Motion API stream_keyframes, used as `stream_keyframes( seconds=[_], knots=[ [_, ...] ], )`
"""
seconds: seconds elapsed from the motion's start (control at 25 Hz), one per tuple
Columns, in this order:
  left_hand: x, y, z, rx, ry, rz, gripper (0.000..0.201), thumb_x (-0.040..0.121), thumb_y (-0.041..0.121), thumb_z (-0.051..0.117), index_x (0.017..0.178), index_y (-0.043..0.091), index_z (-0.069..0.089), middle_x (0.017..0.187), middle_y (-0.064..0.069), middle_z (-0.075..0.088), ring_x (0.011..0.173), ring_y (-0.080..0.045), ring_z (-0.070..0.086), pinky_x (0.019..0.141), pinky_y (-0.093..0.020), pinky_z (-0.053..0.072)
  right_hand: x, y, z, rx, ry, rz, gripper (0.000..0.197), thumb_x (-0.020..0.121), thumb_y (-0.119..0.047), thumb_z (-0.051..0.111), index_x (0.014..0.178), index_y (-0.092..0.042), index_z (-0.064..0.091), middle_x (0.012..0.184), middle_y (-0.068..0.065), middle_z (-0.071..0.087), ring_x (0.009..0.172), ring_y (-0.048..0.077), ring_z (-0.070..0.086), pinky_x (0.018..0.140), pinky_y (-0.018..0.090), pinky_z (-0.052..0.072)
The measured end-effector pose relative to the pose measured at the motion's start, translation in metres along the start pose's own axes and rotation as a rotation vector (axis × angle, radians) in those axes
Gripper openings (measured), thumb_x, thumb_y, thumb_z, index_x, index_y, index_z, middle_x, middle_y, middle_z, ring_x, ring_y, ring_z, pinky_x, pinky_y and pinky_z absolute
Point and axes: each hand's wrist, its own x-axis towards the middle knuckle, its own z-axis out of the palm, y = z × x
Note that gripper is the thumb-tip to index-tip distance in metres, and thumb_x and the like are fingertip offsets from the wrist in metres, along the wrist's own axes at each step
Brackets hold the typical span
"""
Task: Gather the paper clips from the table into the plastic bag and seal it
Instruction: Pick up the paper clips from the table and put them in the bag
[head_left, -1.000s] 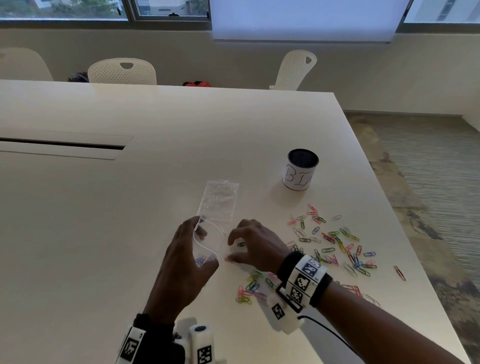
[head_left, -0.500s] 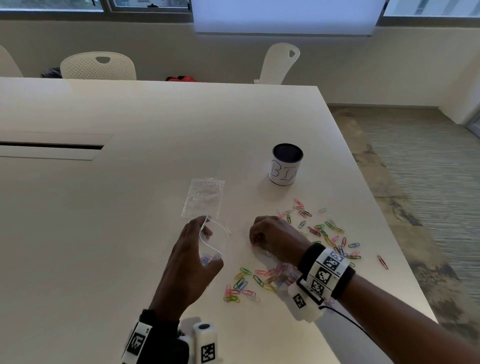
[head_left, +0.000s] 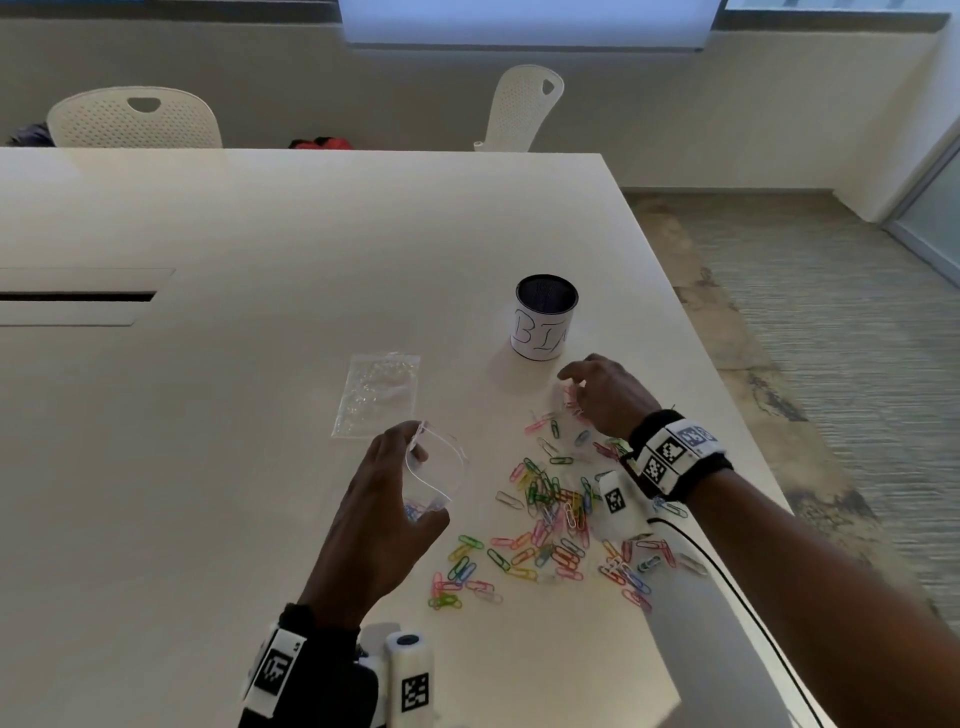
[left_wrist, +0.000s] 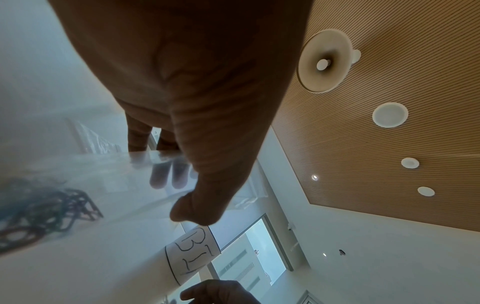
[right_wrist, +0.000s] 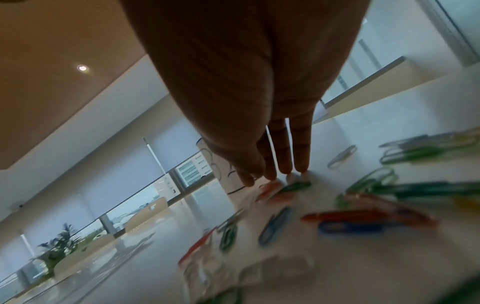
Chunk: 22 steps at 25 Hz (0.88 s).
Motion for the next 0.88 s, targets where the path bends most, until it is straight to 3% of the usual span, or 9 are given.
stream_keyframes(
  seconds=[0.2,0.32,0.4,0.52,0.6,0.72,0.88],
  knots=[
    [0.006,-0.002,-0.001,0.006,-0.030,0.026,0.077,0.080,0.018,0.083,0.142,0.032,0.040,0.116,0.016,0.052,0.106,-0.009,0.057,0.082,-0.025,0.055,-0.029,-0.024,0.014,0.015,-0.069,-0.137,0.026,0.105,-0.013,0.050,0.117,-0.019,0.073,0.123,0.004,0.064,0.112,0.024,0.061,0.093,0.037,0.053],
    [0.008,-0.004,-0.003,0.004,-0.035,0.041,0.077,0.079,0.018,0.083,0.142,0.032,0.041,0.116,0.014,0.053,0.107,-0.009,0.057,0.083,-0.023,0.053,-0.049,-0.035,0.010,0.048,-0.168,-0.198,0.026,0.106,-0.017,0.050,0.119,-0.020,0.072,0.126,0.000,0.062,0.110,0.021,0.064,0.090,0.035,0.055],
    [0.010,-0.006,-0.003,0.004,-0.044,0.044,0.078,0.079,0.019,0.083,0.143,0.031,0.041,0.117,0.013,0.053,0.107,-0.009,0.057,0.081,-0.016,0.048,-0.056,-0.042,0.005,0.039,-0.213,-0.189,0.028,0.104,-0.032,0.056,0.129,-0.024,0.066,0.132,0.000,0.059,0.113,0.018,0.062,0.091,0.032,0.052],
    [0.012,-0.008,-0.003,0.006,-0.057,0.063,0.078,0.080,0.020,0.084,0.143,0.030,0.040,0.117,0.013,0.053,0.106,-0.010,0.055,0.077,-0.009,0.042,-0.060,-0.047,0.005,-0.089,-0.259,-0.198,0.055,0.091,-0.059,0.065,0.139,-0.033,0.055,0.141,-0.004,0.053,0.123,0.016,0.053,0.097,0.036,0.051],
    [0.013,-0.009,-0.003,0.004,-0.058,0.074,0.076,0.081,0.019,0.082,0.143,0.030,0.040,0.118,0.013,0.053,0.106,-0.009,0.055,0.075,-0.007,0.041,-0.063,-0.052,0.013,-0.135,-0.249,-0.229,0.051,0.089,-0.057,0.069,0.132,-0.033,0.059,0.137,-0.005,0.054,0.121,0.015,0.052,0.094,0.034,0.052],
    [0.014,-0.007,0.000,-0.002,-0.064,0.063,0.074,0.082,0.016,0.080,0.143,0.030,0.041,0.120,0.012,0.053,0.108,-0.008,0.053,0.074,-0.004,0.038,-0.065,-0.052,0.014,-0.083,-0.190,-0.245,0.027,0.096,-0.039,0.067,0.119,-0.025,0.066,0.128,-0.002,0.059,0.115,0.020,0.058,0.088,0.032,0.052],
    [0.015,0.001,0.006,0.008,-0.072,0.043,0.074,0.082,0.016,0.081,0.143,0.030,0.041,0.122,0.012,0.053,0.110,-0.008,0.054,0.075,-0.006,0.040,-0.069,-0.045,0.005,-0.137,-0.277,-0.269,0.050,0.091,-0.049,0.070,0.137,-0.032,0.058,0.134,-0.006,0.055,0.117,0.016,0.055,0.091,0.033,0.052]
  ],
)
